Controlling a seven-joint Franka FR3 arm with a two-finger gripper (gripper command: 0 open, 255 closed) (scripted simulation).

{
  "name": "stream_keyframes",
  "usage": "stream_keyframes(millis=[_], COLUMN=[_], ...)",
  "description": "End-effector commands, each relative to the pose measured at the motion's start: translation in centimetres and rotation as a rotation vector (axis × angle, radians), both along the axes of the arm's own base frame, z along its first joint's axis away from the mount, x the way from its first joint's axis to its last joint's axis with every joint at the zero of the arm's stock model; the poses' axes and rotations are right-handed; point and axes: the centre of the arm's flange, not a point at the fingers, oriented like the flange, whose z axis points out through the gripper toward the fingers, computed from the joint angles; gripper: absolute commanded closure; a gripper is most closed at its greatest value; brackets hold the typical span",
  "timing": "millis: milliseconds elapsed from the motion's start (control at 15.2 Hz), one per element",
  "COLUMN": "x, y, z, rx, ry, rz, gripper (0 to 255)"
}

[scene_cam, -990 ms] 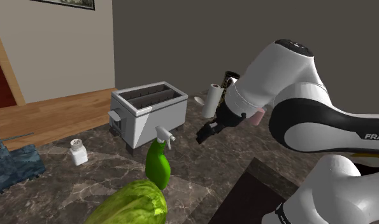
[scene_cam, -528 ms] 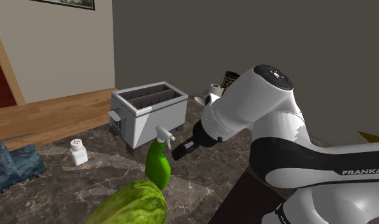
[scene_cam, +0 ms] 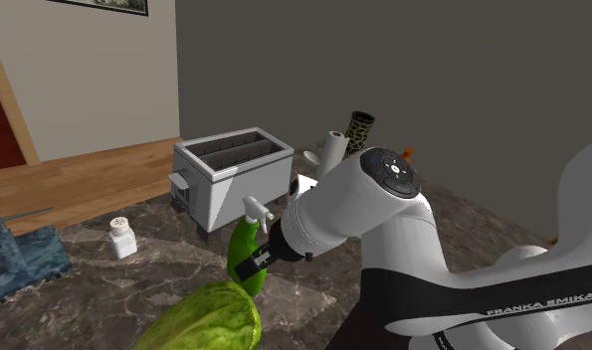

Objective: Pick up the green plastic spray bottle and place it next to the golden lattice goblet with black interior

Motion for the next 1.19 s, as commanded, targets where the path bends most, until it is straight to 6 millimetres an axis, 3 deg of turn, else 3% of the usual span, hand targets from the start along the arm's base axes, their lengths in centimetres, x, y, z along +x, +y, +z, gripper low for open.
stream_keyframes(millis=[0,198,726,792,1122], x=[0.5,1.1,1.1,1.1,1.1], y=[0.2,0.3,0.3,0.3,0.3], z=[-0.9,-2.1,-2.1,-2.1,-2.1], rx=[0.002,0.002,0.002,0.002,0.002], ry=[-0.001,-0.001,-0.001,-0.001,-0.001], rz=[0.001,0.001,0.001,0.001,0.001], gripper=[0,0,0,255,255])
